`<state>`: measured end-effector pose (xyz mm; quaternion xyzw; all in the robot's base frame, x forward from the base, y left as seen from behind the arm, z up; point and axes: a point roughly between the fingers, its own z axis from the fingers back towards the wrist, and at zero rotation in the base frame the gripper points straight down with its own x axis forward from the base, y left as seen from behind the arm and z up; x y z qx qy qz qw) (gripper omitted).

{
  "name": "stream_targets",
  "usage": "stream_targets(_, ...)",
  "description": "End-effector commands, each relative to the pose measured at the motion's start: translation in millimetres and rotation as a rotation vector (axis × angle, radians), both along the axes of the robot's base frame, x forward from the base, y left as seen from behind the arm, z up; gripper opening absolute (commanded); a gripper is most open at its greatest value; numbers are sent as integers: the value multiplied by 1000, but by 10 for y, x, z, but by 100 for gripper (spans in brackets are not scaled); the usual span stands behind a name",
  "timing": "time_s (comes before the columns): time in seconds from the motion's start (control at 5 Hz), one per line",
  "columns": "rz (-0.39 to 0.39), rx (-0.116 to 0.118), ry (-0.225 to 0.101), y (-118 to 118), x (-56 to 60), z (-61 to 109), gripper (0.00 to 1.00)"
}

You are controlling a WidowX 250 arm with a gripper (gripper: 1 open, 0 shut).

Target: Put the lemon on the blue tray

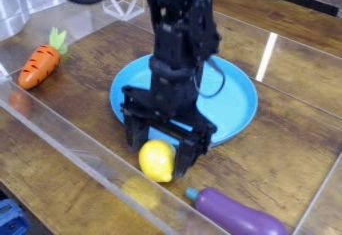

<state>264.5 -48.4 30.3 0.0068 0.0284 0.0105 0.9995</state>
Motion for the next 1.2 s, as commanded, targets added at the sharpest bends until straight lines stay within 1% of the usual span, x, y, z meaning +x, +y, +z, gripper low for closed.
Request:
stream_targets(0.0,-17,4,-41,-48,63,-13,100)
stream_targets(0.2,-19,10,-44,-68,78,-24,0)
stream_targets(0.8,-32,12,-44,-159,121,-41,0)
stream_targets(1.0,-31,14,-45,-184,142,-44,100)
